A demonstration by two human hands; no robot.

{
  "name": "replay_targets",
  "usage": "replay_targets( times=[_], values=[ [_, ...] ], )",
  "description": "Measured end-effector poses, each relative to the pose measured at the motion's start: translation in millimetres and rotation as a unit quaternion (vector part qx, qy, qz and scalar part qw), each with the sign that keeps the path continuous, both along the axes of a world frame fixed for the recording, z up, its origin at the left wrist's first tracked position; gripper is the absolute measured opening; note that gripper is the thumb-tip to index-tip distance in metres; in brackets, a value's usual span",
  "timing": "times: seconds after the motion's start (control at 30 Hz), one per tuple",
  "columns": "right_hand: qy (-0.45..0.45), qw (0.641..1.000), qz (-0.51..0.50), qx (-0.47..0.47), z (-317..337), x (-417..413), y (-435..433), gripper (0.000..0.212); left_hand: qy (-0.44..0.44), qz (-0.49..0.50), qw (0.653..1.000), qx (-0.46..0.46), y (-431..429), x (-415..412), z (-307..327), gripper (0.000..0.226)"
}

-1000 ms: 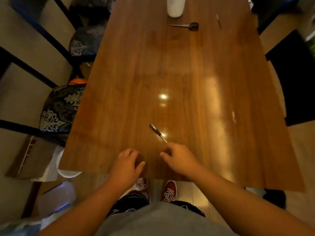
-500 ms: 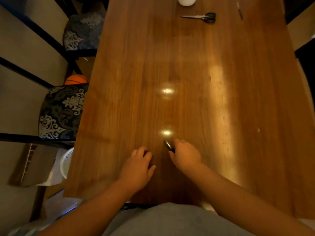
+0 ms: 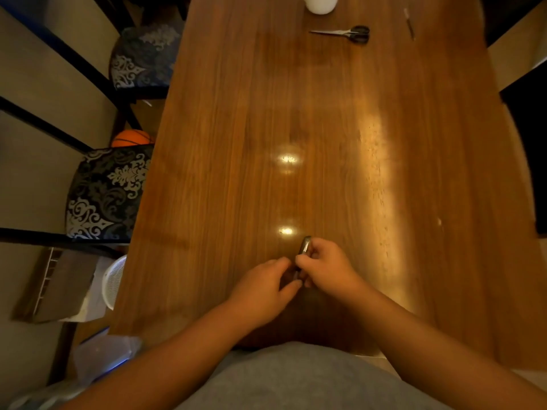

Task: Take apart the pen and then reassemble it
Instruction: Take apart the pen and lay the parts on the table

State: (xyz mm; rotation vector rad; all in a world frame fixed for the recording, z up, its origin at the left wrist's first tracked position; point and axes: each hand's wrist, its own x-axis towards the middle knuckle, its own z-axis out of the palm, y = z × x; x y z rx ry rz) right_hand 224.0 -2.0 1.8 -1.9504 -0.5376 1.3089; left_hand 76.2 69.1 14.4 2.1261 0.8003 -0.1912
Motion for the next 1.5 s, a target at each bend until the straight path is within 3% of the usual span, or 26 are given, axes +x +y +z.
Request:
replay_targets(
  times=[0.13,0.27,0.7,0.83,0.9,0.97,1.03,1.1,1.37,1.5],
  values=[
    [0.135,0.985,-0.09,0.055,25.8,-2.8,-20.3,0.012,-0.043,0.046,0.998,-0.013,-19.4,-2.4,13.2,0.015],
    [0.178,0.975,-0.098,0.094,47.3,-5.2,-48.2,0.009,-0.087,0.092,0.992,-0.016,-38.6,-8.0,25.4,0.007],
    [0.185,0.971,-0.082,0.124,83.4,-14.5,-95.7,0.013,-0.076,0.042,0.992,0.086,-87.8,-25.4,53.8,0.015],
    [0.179,0.974,-0.056,0.128,91.0,-14.5,-100.1,0.012,-0.075,0.061,0.993,0.064,-91.0,-28.0,59.8,0.015],
    [0.171,0.975,-0.045,0.132,93.3,-13.2,-102.3,0.011,-0.078,0.055,0.995,0.021,-90.1,-27.7,65.6,0.015],
    [0.165,0.975,-0.031,0.142,96.2,-10.7,-104.3,0.009,-0.091,0.066,0.989,-0.099,-87.8,-27.4,71.7,0.021],
    [0.165,0.974,-0.01,0.152,99.8,-7.6,-106.3,0.007,-0.086,0.091,0.944,-0.306,-83.6,-28.0,77.8,0.026],
    [0.17,0.973,0.008,0.155,102.7,-5.3,-107.8,0.007,-0.069,0.092,0.897,-0.427,-78.3,-30.3,81.7,0.028],
    [0.211,0.967,-0.042,0.137,103.2,-0.8,-104.6,0.008,-0.108,0.066,0.958,-0.256,-75.3,-24.2,79.0,0.025],
    [0.214,0.968,-0.052,0.122,99.6,-0.7,-101.5,0.011,-0.09,0.032,0.989,-0.116,-71.8,-19.7,75.5,0.021]
  ],
)
